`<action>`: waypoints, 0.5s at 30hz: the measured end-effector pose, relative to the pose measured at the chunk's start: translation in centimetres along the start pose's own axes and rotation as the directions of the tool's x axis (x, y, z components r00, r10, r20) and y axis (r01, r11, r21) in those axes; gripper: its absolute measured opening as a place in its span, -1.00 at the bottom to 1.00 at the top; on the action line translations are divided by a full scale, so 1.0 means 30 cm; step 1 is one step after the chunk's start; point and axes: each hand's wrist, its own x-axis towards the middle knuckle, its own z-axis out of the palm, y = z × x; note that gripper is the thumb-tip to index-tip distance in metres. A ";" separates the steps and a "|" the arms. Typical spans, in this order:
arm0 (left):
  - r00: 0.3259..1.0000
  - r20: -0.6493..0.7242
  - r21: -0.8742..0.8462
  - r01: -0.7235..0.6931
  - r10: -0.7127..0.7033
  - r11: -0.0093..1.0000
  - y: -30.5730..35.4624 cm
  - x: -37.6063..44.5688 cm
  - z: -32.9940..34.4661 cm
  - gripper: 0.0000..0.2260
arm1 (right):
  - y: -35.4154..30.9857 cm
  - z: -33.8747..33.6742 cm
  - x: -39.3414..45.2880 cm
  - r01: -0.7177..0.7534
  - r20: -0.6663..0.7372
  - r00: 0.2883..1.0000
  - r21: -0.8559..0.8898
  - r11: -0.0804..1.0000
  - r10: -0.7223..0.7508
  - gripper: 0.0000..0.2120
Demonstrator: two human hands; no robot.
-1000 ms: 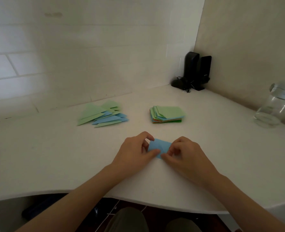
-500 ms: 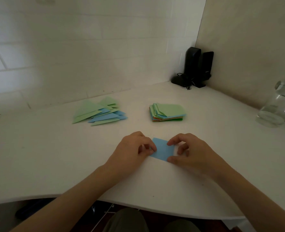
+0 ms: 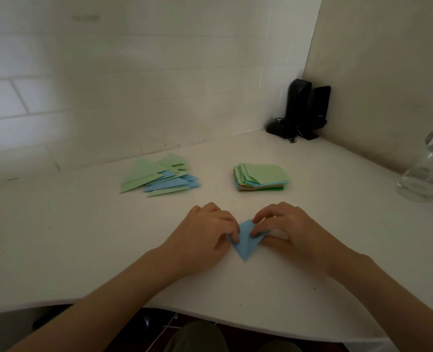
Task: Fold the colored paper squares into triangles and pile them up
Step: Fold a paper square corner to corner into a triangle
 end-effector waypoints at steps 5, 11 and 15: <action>0.997 -0.012 0.071 0.073 -0.072 0.995 0.047 -0.010 -0.028 -0.55 | -0.052 0.035 0.017 0.029 -0.128 0.991 -0.106 0.994 -0.043 -0.74; 0.982 -0.111 0.036 0.157 -0.152 0.987 -0.013 -0.034 0.000 -0.72 | -0.091 0.104 0.040 -0.122 -0.249 0.961 0.009 0.992 0.121 -0.75; 0.938 -0.097 -0.094 0.324 -0.333 0.941 -0.009 -0.029 0.006 -0.90 | -0.093 0.106 0.032 -0.280 -0.223 0.925 0.144 0.949 0.307 -0.69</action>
